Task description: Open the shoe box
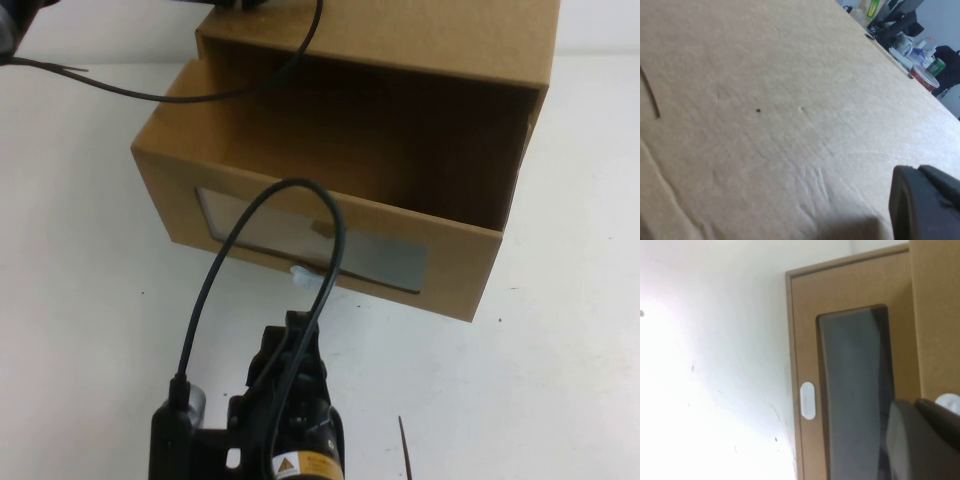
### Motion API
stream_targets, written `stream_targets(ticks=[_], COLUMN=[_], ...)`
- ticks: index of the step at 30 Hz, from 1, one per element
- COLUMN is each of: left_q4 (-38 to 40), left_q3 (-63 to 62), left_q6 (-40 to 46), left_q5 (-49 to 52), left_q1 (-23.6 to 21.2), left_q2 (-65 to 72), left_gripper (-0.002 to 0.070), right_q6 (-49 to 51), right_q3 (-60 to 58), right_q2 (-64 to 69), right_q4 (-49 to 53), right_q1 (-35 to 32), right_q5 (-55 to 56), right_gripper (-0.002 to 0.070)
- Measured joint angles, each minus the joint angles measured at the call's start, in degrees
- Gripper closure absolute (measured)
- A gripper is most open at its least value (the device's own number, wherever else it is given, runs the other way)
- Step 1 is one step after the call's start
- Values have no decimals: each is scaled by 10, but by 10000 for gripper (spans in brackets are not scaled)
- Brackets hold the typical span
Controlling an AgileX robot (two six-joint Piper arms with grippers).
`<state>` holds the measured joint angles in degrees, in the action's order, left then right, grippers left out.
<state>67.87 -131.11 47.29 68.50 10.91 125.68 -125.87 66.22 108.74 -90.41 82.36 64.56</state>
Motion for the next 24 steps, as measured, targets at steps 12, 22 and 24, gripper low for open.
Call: stream_targets(ticks=[12, 22, 24], left_q4=[0, -70, -80], left_q3=[0, -88, -100], left_q6=[19, 40, 41], left_q5=[-1, 12, 11], left_q1=[0, 1, 1], left_q2=[0, 14, 8], left_gripper=[683, 682, 682], right_q6=[2, 24, 29], right_q3=[0, 0, 0], right_q2=[0, -24, -44], right_q4=[-10, -52, -68], right_q1=[6, 39, 44], right_q5=[25, 24, 17], right_gripper=[648, 683, 689])
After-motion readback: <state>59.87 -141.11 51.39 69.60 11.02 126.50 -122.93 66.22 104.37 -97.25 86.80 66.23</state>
